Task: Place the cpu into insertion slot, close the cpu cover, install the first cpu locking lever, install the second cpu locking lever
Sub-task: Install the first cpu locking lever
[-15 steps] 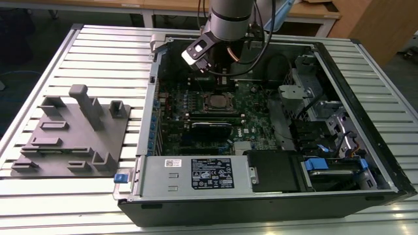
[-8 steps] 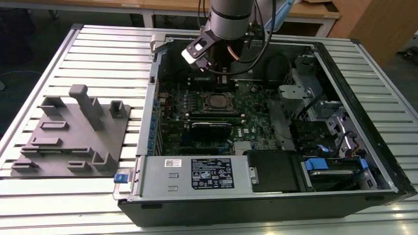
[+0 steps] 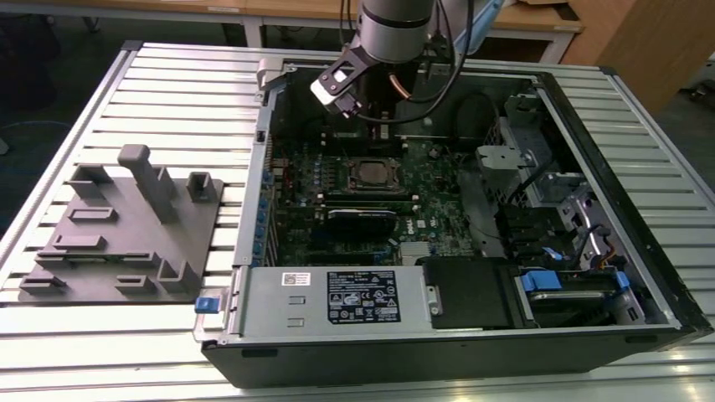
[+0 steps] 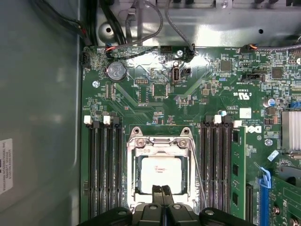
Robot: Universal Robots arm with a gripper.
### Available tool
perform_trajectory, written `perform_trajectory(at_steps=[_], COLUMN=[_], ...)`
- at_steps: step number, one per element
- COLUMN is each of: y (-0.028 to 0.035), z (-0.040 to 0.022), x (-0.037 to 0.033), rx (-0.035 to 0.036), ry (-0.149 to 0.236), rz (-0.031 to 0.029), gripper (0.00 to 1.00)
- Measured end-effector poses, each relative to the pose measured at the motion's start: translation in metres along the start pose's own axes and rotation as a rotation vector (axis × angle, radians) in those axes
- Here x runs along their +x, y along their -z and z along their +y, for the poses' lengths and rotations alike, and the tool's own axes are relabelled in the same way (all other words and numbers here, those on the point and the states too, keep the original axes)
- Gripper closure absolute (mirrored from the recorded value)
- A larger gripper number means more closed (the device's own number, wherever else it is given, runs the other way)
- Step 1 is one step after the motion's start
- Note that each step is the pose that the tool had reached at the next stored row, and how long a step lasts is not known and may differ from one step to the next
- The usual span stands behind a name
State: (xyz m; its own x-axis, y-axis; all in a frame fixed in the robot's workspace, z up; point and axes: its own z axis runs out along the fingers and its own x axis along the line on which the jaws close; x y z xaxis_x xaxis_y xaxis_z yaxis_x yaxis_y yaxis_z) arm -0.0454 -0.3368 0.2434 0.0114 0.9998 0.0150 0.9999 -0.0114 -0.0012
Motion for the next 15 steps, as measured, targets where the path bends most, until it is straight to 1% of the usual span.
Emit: perform_trajectory(at_steps=[11, 15], y=[0.0093, 0.0099], z=[0.0, 0.0], x=[0.0001, 0.0002], rx=[0.0, -0.0001], ry=[0.0, 0.0], rz=[0.0, 0.0004], gripper=[0.9, 0.9])
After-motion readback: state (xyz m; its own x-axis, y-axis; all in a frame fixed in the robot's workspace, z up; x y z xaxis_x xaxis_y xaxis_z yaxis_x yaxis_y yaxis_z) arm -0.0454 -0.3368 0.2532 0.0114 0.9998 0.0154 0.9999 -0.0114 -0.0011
